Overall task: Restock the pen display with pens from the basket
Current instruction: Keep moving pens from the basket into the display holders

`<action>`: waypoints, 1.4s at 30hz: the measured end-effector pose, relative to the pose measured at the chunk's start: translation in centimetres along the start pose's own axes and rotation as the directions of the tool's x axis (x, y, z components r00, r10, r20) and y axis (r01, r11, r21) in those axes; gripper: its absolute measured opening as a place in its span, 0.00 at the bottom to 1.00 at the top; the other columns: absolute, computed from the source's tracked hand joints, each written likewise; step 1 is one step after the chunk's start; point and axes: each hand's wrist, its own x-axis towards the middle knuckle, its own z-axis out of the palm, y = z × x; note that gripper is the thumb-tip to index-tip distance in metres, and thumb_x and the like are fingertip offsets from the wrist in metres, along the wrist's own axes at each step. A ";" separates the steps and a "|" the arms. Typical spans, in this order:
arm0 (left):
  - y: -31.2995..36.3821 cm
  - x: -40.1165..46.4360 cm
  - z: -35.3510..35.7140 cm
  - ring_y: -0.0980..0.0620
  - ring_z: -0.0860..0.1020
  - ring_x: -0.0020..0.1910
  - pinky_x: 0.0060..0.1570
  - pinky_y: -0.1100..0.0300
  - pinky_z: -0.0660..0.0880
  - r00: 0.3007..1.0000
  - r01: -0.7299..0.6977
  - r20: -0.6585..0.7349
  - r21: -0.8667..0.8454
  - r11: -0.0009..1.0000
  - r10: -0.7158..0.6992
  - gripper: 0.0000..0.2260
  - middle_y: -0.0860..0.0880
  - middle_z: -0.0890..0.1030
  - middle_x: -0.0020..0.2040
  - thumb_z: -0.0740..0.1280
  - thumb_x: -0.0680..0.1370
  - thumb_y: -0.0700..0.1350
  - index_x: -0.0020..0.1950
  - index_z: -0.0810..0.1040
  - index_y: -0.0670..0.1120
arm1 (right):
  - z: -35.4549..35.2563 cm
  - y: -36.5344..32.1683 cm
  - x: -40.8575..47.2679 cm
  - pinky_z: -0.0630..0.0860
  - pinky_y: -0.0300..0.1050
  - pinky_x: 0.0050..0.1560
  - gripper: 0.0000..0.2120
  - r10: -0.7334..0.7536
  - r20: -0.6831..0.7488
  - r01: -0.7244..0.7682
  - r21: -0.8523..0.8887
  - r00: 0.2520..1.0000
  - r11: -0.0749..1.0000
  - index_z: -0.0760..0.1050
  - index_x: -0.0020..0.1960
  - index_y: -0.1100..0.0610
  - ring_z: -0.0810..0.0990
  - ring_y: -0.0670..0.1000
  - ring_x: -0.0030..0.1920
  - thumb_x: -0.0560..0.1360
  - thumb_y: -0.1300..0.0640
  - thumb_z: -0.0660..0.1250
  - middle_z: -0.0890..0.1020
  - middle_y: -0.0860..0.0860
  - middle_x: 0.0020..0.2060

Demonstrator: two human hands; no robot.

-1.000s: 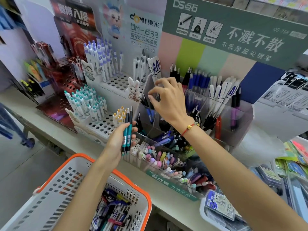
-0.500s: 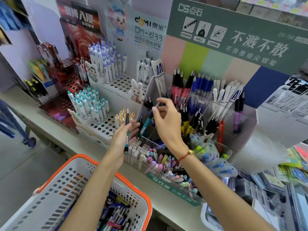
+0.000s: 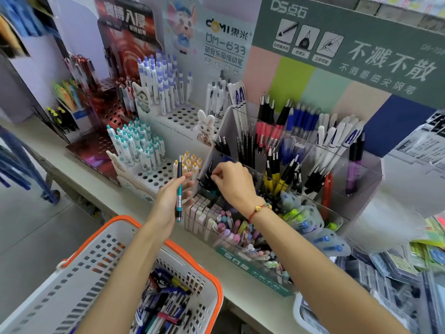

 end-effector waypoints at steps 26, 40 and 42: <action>-1.7 1.5 -1.6 0.53 0.61 0.74 0.73 0.51 0.58 0.885 -0.418 0.375 0.901 0.118 0.276 0.27 0.54 0.67 0.74 0.64 0.79 0.37 0.75 0.64 0.55 | -2.9 -0.2 -2.9 0.81 0.48 0.42 0.09 -0.007 -0.330 0.081 0.212 0.944 0.974 0.72 0.59 0.57 0.82 0.50 0.41 0.80 0.59 0.65 0.83 0.50 0.43; -2.0 -0.1 -2.1 0.54 0.65 0.70 0.70 0.53 0.61 0.863 -0.417 0.262 0.853 0.315 0.433 0.23 0.54 0.71 0.70 0.64 0.79 0.37 0.73 0.69 0.53 | 0.6 -0.1 -2.7 0.80 0.54 0.46 0.20 0.036 0.032 -0.038 0.075 0.999 0.996 0.67 0.67 0.54 0.82 0.55 0.46 0.78 0.53 0.67 0.83 0.51 0.51; -2.1 -1.1 -2.3 0.55 0.69 0.68 0.68 0.54 0.64 0.864 -0.386 0.196 0.849 0.361 0.465 0.21 0.54 0.73 0.68 0.64 0.79 0.38 0.71 0.71 0.52 | 0.3 -0.3 -3.6 0.80 0.54 0.46 0.19 0.015 -0.014 -0.013 0.103 1.000 0.995 0.69 0.67 0.53 0.82 0.52 0.47 0.78 0.53 0.67 0.82 0.50 0.52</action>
